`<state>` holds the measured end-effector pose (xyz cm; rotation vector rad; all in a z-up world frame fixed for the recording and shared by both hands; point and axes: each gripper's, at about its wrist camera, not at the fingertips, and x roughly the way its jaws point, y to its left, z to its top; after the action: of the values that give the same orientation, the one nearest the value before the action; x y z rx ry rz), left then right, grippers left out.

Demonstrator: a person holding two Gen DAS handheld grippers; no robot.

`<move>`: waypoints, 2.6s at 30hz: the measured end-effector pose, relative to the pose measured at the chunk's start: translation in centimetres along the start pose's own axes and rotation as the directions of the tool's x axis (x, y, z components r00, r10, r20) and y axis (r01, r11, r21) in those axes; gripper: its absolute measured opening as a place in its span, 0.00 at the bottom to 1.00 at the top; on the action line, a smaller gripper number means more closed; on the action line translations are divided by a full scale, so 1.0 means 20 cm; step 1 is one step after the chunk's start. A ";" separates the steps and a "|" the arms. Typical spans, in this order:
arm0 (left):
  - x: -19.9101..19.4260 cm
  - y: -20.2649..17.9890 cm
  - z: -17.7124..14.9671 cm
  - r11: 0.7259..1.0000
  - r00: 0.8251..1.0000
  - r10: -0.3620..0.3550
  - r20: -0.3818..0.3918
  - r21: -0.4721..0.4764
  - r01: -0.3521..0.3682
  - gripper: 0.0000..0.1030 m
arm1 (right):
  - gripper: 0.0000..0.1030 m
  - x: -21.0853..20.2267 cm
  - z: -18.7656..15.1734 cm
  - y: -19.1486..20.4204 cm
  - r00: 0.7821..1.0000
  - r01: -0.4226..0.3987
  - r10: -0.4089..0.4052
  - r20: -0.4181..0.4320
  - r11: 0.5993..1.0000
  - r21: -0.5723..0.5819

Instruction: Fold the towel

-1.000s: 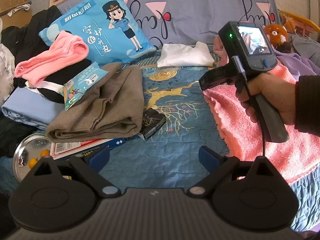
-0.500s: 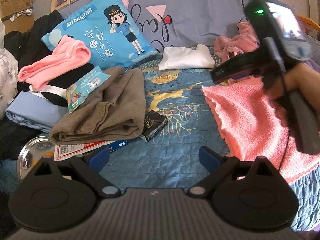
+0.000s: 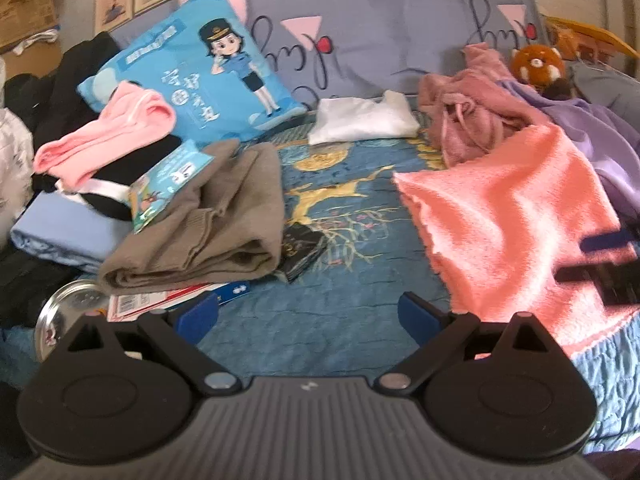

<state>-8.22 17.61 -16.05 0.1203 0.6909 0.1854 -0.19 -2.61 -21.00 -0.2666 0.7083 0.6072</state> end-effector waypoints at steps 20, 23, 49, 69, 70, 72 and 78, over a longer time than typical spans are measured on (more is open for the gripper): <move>0.00 -0.09 -0.02 0.992 0.993 -0.121 -0.013 0.043 0.121 0.97 | 0.07 -0.07 -0.23 0.01 0.991 -0.076 0.064 -0.114 0.992 -0.100; 0.00 -0.09 -0.01 0.991 0.992 -0.126 -0.016 0.039 0.126 0.97 | 0.14 -0.04 -0.29 0.00 0.981 -0.084 0.067 -0.183 0.993 -0.085; 0.06 -0.20 0.00 0.932 0.932 -0.359 -0.044 0.028 0.360 0.99 | 0.03 -0.30 -0.65 -0.73 0.995 -0.012 -0.071 0.076 0.646 0.763; -0.08 -0.67 -0.04 0.682 0.741 -0.657 -0.143 0.307 0.664 0.74 | 0.03 -0.62 -0.43 -0.70 0.968 -0.191 -0.014 0.249 0.604 0.774; -0.08 -0.72 -0.03 0.664 0.732 -0.662 -0.159 0.329 0.672 0.72 | 0.03 -0.63 -0.42 -0.70 0.967 -0.197 -0.011 0.256 0.608 0.769; -0.06 -0.80 -0.02 0.627 0.717 -0.671 -0.188 0.371 0.685 0.67 | 0.03 -0.64 -0.41 -0.70 0.963 -0.208 -0.008 0.269 0.610 0.765; -0.02 -1.07 -0.03 0.581 0.722 -0.660 -0.208 0.467 0.666 0.66 | 0.03 -0.65 -0.39 -0.71 0.957 -0.228 -0.009 0.291 0.600 0.767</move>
<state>-6.17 -3.40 -19.86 0.3661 0.7417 -0.7531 -3.58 -22.77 -17.56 0.7092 0.6704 0.3752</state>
